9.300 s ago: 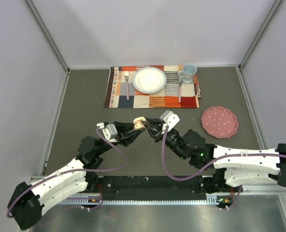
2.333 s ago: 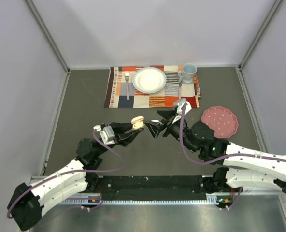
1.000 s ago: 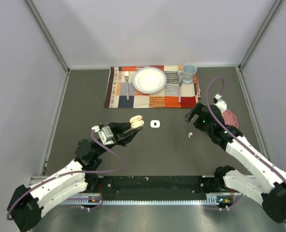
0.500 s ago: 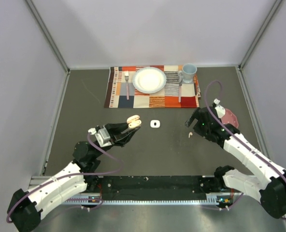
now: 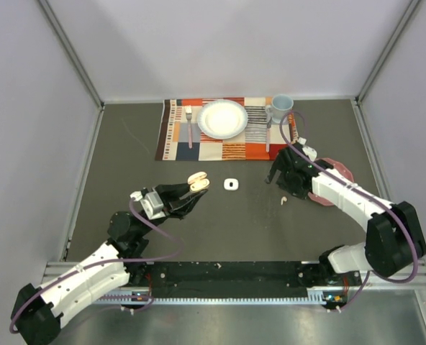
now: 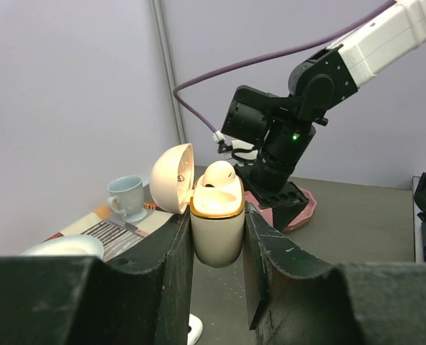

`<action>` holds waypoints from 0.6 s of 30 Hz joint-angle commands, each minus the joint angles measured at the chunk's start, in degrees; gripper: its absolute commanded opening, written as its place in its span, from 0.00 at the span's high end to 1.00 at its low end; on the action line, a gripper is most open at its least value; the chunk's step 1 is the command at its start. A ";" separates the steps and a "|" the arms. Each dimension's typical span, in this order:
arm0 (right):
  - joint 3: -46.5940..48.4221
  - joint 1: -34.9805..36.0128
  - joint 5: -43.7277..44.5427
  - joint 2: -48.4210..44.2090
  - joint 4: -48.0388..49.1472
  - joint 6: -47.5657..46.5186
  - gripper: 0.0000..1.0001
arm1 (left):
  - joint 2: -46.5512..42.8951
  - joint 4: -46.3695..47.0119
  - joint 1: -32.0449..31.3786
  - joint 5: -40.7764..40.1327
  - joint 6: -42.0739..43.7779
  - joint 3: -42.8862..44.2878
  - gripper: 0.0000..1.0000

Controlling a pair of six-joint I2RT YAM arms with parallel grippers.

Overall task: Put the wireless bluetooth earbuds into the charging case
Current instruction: Pick up the left earbud from the center of the board.

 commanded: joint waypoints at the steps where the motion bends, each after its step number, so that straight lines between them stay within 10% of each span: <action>1: 3.33 -0.22 -1.57 2.55 -1.55 -1.47 0.01 | -0.24 1.59 -0.08 -1.40 0.92 -0.32 1.00; 18: -2.29 -0.05 5.46 -5.52 -0.86 2.94 0.16 | -0.23 1.06 0.01 -1.58 1.19 0.21 1.00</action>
